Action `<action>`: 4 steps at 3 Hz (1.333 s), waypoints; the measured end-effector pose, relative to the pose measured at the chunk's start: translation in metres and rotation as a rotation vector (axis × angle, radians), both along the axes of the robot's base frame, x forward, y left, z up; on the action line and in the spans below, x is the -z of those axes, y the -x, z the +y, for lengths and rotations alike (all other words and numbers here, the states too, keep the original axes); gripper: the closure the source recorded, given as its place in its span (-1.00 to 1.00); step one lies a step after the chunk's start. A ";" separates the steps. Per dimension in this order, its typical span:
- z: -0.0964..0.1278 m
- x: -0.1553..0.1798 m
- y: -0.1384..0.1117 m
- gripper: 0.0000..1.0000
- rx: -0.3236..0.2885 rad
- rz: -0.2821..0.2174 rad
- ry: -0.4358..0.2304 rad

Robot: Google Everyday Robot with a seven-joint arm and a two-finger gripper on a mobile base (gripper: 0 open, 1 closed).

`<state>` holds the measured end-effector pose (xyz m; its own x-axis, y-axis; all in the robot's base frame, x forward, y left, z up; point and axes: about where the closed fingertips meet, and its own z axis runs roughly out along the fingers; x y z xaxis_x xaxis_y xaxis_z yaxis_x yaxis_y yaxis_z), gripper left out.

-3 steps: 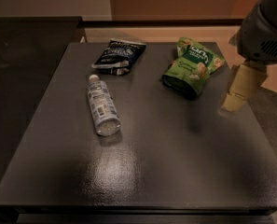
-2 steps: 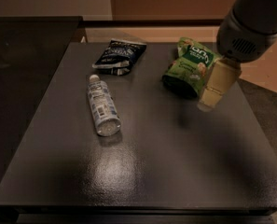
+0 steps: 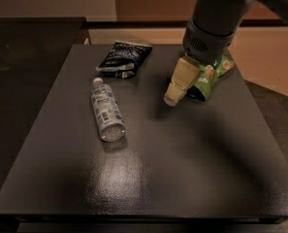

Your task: Place blue plastic bottle upright

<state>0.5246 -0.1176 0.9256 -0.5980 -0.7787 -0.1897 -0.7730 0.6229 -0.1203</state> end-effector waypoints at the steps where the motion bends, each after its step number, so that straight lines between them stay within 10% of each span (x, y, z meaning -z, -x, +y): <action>1: 0.031 0.007 -0.013 -1.00 0.107 0.032 -0.025; 4: 0.140 0.012 -0.056 -1.00 0.438 0.066 0.042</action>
Offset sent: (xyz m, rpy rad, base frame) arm 0.0343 0.1171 -0.0088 -0.0855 0.1313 -0.3907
